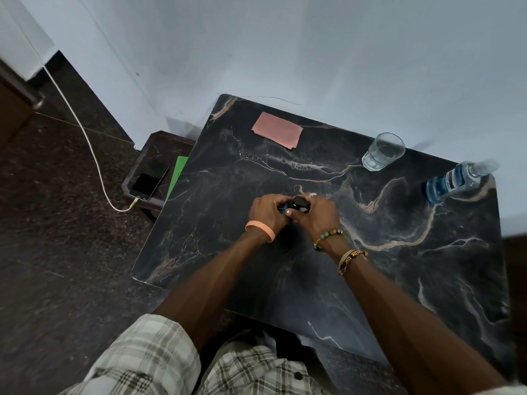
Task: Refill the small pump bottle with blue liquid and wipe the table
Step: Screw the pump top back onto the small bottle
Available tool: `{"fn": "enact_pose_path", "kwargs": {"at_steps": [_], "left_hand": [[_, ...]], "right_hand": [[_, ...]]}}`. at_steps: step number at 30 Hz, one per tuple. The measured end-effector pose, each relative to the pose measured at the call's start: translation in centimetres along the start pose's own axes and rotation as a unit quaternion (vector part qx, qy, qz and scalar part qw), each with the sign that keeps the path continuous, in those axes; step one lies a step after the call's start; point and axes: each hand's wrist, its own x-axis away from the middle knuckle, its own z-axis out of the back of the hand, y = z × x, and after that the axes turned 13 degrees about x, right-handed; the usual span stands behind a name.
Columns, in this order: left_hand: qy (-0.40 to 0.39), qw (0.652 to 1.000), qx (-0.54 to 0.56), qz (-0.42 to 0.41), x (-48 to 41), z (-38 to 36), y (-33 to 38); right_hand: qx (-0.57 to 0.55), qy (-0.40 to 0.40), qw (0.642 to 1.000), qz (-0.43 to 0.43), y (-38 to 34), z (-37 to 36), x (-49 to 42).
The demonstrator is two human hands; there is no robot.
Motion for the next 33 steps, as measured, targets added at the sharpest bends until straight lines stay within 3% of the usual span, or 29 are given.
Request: {"fn": "enact_pose_path", "kwargs": {"at_steps": [21,28,33], "left_hand": [[-0.007,1.000,0.004,0.008,-0.1,0.1,0.1],[-0.003,1.000,0.016,0.010,-0.1,0.0,0.1],[0.002,1.000,0.009,0.003,-0.2,0.0,0.0]], "right_hand": [[0.056,-0.044,0.997,0.011,-0.3,0.4,-0.3],[0.208,-0.081,0.971,0.089,-0.9,2.9,-1.7],[0.146,-0.034,0.988,0.037,-1.0,1.9,-0.4]]}}
